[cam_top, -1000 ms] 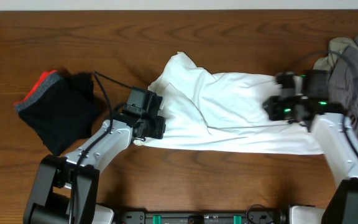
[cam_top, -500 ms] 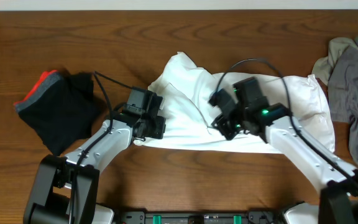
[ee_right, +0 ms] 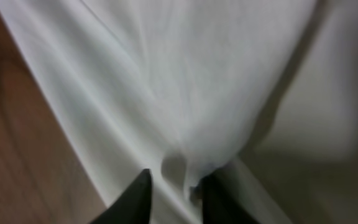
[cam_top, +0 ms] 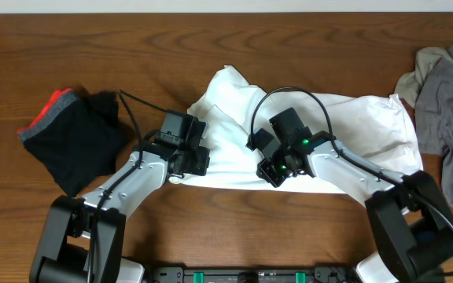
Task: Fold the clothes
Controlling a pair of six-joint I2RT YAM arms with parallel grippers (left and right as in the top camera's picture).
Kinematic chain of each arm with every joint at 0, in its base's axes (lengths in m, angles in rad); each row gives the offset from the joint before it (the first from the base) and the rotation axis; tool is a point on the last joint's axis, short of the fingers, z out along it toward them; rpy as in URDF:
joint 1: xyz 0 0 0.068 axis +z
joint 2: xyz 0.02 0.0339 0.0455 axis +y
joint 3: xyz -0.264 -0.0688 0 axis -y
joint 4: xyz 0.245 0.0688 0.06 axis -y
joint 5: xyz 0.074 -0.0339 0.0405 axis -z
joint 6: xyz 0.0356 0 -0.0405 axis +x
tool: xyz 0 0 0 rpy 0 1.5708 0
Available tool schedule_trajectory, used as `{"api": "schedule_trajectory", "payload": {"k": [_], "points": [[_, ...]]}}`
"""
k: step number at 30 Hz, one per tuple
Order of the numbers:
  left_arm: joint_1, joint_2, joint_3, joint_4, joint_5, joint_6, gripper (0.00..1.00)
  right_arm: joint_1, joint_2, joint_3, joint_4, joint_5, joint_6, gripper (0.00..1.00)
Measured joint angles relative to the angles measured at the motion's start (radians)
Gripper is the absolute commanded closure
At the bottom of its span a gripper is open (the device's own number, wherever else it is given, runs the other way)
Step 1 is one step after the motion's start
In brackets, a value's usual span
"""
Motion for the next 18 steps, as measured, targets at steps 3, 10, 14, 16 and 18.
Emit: {"api": "schedule_trajectory", "payload": {"k": [3, 10, 14, 16, 18], "points": [[0.0, 0.0, 0.0, 0.0, 0.0, 0.0, 0.89, 0.0, 0.015, 0.0, 0.006, 0.021, 0.002, 0.98], [0.0, 0.0, 0.0, 0.0, 0.0, 0.0, 0.89, 0.001, 0.016, 0.012, 0.012, 0.116, 0.027, 0.99], [0.0, 0.0, 0.0, 0.0, 0.0, 0.0, 0.89, 0.002, 0.016, 0.075, 0.015, 0.202, 0.031, 0.99], [0.0, 0.0, 0.0, 0.0, 0.0, 0.0, 0.89, 0.002, 0.016, 0.124, 0.029, 0.266, 0.031, 0.94], [0.0, 0.0, 0.0, 0.0, 0.0, 0.0, 0.89, 0.002, 0.016, 0.168, 0.054, 0.33, 0.046, 0.72]]}}
